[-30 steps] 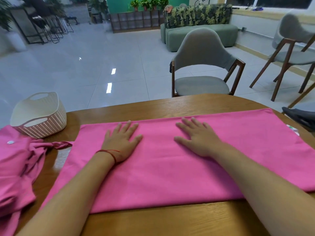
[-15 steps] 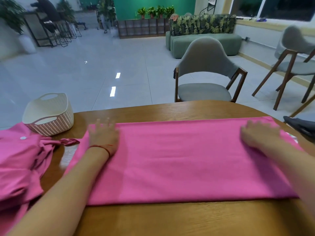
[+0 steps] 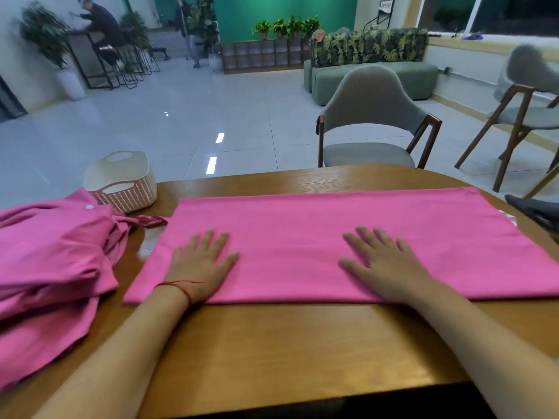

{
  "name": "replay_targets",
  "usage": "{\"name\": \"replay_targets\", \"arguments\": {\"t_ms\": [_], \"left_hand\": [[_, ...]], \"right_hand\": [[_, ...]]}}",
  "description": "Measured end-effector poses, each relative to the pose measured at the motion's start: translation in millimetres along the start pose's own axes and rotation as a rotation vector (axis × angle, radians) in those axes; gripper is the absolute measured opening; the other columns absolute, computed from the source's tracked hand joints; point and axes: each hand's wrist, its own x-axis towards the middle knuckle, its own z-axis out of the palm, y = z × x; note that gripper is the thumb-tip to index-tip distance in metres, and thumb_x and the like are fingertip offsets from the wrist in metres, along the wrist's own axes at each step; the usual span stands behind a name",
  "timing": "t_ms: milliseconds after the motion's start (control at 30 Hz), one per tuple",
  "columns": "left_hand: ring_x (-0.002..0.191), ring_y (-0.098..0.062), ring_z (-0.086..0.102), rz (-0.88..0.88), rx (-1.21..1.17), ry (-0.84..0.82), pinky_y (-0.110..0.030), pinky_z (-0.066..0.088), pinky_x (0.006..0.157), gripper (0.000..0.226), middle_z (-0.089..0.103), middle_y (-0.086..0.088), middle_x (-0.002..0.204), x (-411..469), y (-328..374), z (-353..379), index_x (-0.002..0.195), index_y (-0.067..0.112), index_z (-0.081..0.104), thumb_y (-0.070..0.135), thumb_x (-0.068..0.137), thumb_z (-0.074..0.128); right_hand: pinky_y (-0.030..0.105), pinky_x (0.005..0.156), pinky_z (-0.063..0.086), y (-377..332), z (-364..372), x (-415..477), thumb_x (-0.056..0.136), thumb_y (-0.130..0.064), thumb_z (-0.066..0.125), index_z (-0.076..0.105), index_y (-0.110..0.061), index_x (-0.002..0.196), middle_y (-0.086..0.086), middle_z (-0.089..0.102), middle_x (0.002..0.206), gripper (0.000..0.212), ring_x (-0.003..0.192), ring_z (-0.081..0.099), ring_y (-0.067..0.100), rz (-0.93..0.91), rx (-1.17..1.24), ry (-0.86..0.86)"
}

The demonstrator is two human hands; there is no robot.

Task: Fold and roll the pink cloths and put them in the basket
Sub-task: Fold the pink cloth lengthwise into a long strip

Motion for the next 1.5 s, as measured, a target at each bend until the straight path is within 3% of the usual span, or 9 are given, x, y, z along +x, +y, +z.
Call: {"name": "replay_targets", "arguments": {"t_ms": [100, 200, 333, 467, 667, 867, 1133, 1367, 1500], "left_hand": [[0.162, -0.024, 0.001, -0.096, 0.006, 0.022, -0.051, 0.004, 0.13, 0.105, 0.001, 0.002, 0.175, -6, -52, -3, 0.165, 0.044, 0.008, 0.097, 0.075, -0.001], [0.161, -0.022, 0.007, -0.184, 0.016, 0.056, -0.053, 0.011, 0.129, 0.079, 0.009, -0.001, 0.175, -12, -55, -4, 0.165, 0.036, 0.016, 0.077, 0.098, 0.015], [0.141, -0.026, 0.048, -0.045, -0.033, 0.161, -0.05, 0.036, 0.118, 0.073, 0.052, -0.003, 0.155, -39, 8, -5, 0.145, 0.03, 0.051, 0.065, 0.09, 0.018], [0.158, -0.02, 0.02, 0.242, -0.049, 0.081, -0.051, 0.018, 0.127, 0.054, 0.023, 0.011, 0.171, -82, 128, 20, 0.16, 0.041, 0.03, 0.049, 0.107, 0.031], [0.16, -0.021, 0.014, 0.163, -0.141, 0.087, -0.058, 0.009, 0.127, 0.056, 0.021, 0.015, 0.171, -93, 166, 29, 0.159, 0.047, 0.029, 0.043, 0.104, 0.036], [0.16, -0.017, 0.012, 0.091, -0.142, 0.074, -0.058, 0.01, 0.126, 0.059, 0.016, 0.018, 0.172, -94, 101, 20, 0.16, 0.051, 0.025, 0.037, 0.104, 0.034], [0.159, -0.019, 0.018, -0.171, -0.141, 0.146, -0.061, 0.016, 0.125, 0.06, 0.025, 0.006, 0.171, -86, -52, 18, 0.158, 0.046, 0.037, 0.018, 0.104, 0.038], [0.157, -0.033, 0.024, -0.258, -0.32, 0.194, -0.052, 0.021, 0.127, 0.08, 0.035, 0.0, 0.167, -73, -93, 18, 0.15, 0.039, 0.055, -0.004, 0.081, 0.057], [0.147, -0.036, 0.043, -0.246, -0.272, 0.396, -0.054, 0.034, 0.121, 0.067, 0.053, -0.008, 0.155, -78, -87, 19, 0.138, 0.025, 0.068, -0.002, 0.078, 0.058]], "right_hand": [[0.057, 0.13, 0.003, 51, -7, -27, 0.08, -0.101, 0.001, -0.004, -0.057, 0.164, -0.019, -0.011, 0.175, 0.094, 0.164, -0.005, 0.017, 0.087, -0.008, 0.01], [0.063, 0.129, 0.006, 92, -15, -51, 0.085, -0.098, 0.005, -0.003, -0.056, 0.164, -0.016, -0.008, 0.177, 0.09, 0.164, -0.002, 0.022, 0.232, 0.007, 0.021], [0.064, 0.125, 0.023, 76, -22, -62, 0.1, -0.077, 0.018, 0.018, -0.045, 0.164, -0.003, 0.013, 0.177, 0.071, 0.16, 0.02, 0.034, 0.297, -0.017, 0.049], [0.059, 0.126, 0.02, -6, -4, -63, 0.102, -0.068, 0.032, 0.027, -0.043, 0.163, -0.007, 0.021, 0.175, 0.066, 0.161, 0.019, 0.027, 0.098, 0.061, 0.068], [0.058, 0.127, 0.016, -62, 17, -67, 0.095, -0.064, 0.033, 0.032, -0.045, 0.16, -0.011, 0.026, 0.173, 0.068, 0.16, 0.019, 0.024, 0.026, 0.09, 0.123], [0.057, 0.129, 0.016, -26, 10, -82, 0.099, -0.047, 0.035, 0.029, -0.045, 0.163, -0.015, 0.022, 0.174, 0.064, 0.162, 0.016, 0.015, 0.024, 0.112, 0.123], [0.053, 0.131, 0.014, 119, -10, -115, 0.105, -0.038, 0.035, 0.024, -0.044, 0.166, -0.009, 0.015, 0.177, 0.062, 0.163, 0.012, 0.017, 0.311, 0.134, 0.103], [0.062, 0.127, 0.022, 222, -7, -132, 0.1, -0.042, 0.027, 0.027, -0.041, 0.165, -0.007, 0.017, 0.177, 0.064, 0.162, 0.017, 0.022, 0.529, 0.192, 0.211], [0.064, 0.124, 0.025, 227, -13, -138, 0.101, -0.03, 0.036, 0.039, -0.035, 0.16, 0.0, 0.034, 0.171, 0.059, 0.153, 0.036, 0.029, 0.606, 0.198, 0.243]]}}
